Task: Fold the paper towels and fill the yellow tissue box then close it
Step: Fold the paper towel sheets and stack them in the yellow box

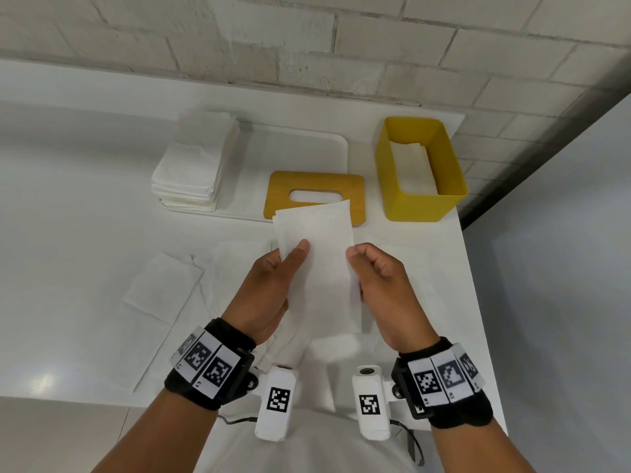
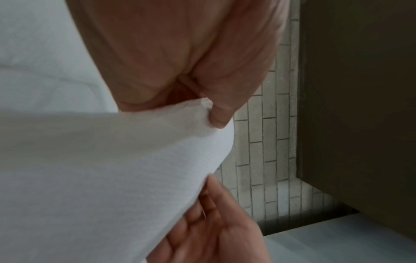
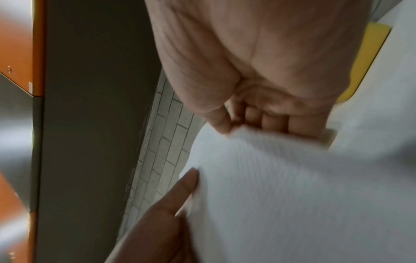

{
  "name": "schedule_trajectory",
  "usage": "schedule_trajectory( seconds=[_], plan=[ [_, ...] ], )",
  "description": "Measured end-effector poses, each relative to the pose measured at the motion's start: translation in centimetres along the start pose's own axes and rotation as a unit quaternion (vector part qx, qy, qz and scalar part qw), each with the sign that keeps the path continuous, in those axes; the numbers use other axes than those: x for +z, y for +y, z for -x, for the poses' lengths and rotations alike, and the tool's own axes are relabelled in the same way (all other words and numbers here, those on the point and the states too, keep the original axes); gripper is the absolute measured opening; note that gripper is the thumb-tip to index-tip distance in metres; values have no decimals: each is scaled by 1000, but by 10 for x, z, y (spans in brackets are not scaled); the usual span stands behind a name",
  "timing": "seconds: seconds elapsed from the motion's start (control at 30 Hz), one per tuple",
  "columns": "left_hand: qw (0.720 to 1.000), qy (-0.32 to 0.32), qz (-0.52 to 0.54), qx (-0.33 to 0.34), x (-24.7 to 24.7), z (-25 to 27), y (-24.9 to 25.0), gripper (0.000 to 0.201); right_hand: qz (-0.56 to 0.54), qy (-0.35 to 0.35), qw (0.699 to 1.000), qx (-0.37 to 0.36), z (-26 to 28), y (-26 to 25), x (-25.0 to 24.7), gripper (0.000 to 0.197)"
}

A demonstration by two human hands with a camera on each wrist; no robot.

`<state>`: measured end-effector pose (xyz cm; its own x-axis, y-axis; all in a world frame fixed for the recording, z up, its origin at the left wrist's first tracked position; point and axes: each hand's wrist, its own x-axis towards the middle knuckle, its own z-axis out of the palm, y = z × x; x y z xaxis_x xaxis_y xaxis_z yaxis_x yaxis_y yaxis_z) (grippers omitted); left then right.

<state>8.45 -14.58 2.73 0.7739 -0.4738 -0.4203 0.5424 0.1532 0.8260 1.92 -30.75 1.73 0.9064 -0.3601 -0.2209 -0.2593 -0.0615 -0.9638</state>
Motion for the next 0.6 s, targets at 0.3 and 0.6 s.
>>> schedule_trajectory(
  seconds=[0.3,0.6],
  plan=[
    [990,133,-39,22,-55,-9,11,26,384,47,915,112,-27,50,-42,44],
    [988,144,-47,-2,-64,-2,1,27,444,30,892,75,-25,58,-15,61]
  ],
)
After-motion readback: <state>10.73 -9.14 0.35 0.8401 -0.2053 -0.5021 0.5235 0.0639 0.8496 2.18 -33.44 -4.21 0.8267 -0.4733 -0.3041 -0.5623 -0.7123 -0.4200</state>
